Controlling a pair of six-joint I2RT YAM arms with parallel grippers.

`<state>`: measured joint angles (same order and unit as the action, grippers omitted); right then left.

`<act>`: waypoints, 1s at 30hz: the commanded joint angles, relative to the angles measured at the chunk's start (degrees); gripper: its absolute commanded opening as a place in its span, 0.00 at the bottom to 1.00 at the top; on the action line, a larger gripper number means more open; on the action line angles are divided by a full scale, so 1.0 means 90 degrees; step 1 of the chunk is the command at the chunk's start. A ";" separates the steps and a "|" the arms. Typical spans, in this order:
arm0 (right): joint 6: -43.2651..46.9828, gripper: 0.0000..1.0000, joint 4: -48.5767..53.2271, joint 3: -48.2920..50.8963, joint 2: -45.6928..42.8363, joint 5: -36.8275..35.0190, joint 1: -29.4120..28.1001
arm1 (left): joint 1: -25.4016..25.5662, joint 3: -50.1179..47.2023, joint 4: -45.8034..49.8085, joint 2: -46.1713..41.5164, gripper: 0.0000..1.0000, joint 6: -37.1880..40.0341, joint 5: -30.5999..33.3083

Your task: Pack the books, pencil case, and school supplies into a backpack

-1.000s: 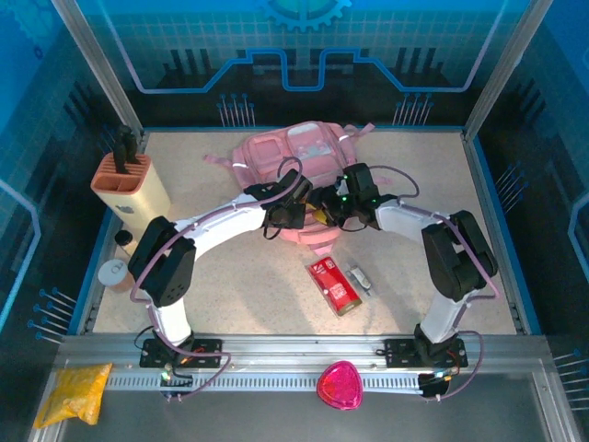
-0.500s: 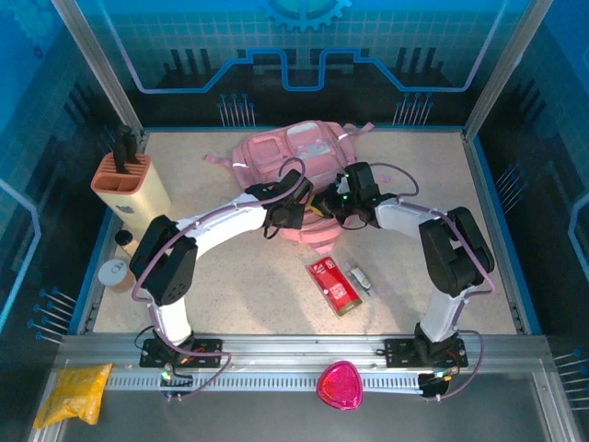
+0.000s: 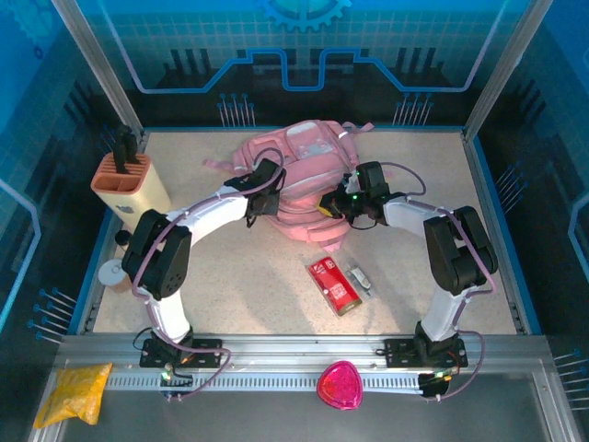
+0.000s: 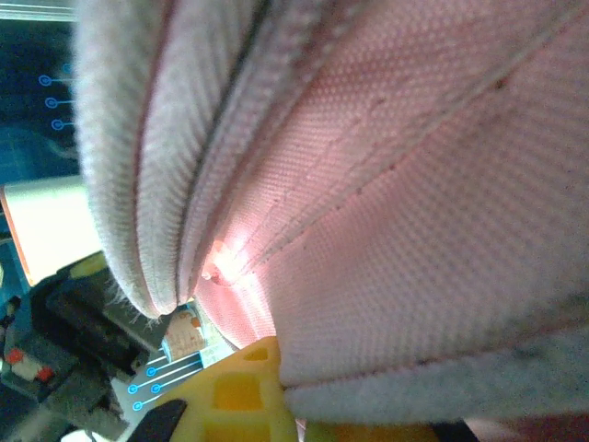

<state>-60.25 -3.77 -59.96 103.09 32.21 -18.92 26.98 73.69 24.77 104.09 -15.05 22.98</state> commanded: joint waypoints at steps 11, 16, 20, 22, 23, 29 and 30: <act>0.0561 0.00 0.0834 -0.0304 -0.0368 0.0069 -0.0002 | -0.1208 0.0309 -0.1636 0.0565 0.01 0.0702 0.0460; 0.0803 0.04 0.0916 -0.0559 -0.0227 0.0132 -0.0136 | -0.1172 0.0466 -0.1132 0.0537 0.15 0.0535 -0.0126; 0.1322 0.28 0.1299 -0.0628 -0.0409 0.0096 -0.0178 | -0.1162 0.0111 -0.0799 -0.0009 0.33 0.0090 -0.0541; 0.1626 0.35 0.1593 -0.0590 -0.0595 0.0049 -0.0183 | -0.1145 -0.0043 -0.0531 -0.0350 0.40 -0.0153 -0.0938; 0.1777 0.39 0.1691 -0.0527 -0.0732 0.0045 -0.0192 | -0.1123 -0.0103 -0.0357 -0.0542 0.43 -0.0318 -0.1138; 0.2753 0.55 0.2885 -0.0158 -0.1501 -0.0416 -0.0262 | -0.0602 -0.0818 -0.0003 -0.1591 0.52 -0.1341 -0.1782; 0.2873 0.56 0.3021 -0.0063 -0.1629 -0.0508 -0.0287 | -0.0489 -0.1001 -0.0093 -0.1742 0.53 -0.1470 -0.1932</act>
<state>-40.69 15.66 -62.78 91.81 30.00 -20.67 20.01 68.25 21.56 91.64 -22.09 11.49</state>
